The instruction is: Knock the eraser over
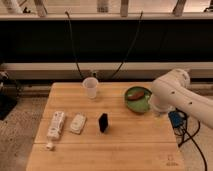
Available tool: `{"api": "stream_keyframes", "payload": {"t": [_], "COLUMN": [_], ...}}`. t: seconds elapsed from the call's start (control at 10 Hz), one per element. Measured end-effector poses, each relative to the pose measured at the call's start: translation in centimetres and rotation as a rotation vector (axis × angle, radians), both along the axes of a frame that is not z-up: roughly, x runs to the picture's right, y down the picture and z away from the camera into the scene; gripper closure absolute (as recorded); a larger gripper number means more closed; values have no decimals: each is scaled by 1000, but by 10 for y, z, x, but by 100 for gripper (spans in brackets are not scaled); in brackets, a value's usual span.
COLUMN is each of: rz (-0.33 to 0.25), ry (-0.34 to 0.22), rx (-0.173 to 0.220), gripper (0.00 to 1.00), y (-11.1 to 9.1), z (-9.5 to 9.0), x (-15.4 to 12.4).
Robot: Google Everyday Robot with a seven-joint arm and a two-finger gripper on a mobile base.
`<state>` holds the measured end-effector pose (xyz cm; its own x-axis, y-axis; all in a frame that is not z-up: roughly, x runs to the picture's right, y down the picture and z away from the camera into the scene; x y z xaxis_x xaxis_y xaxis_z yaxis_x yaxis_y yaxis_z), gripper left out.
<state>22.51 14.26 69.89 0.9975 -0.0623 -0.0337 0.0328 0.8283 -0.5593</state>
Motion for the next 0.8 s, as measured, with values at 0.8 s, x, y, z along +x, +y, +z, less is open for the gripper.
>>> {"api": "stream_keyframes", "payload": {"t": [0.8], "rz": [-91], "ry": [-67], "rx": [-24], "gripper": [20], "y": [23], "z": [17], "x": [-48]}}
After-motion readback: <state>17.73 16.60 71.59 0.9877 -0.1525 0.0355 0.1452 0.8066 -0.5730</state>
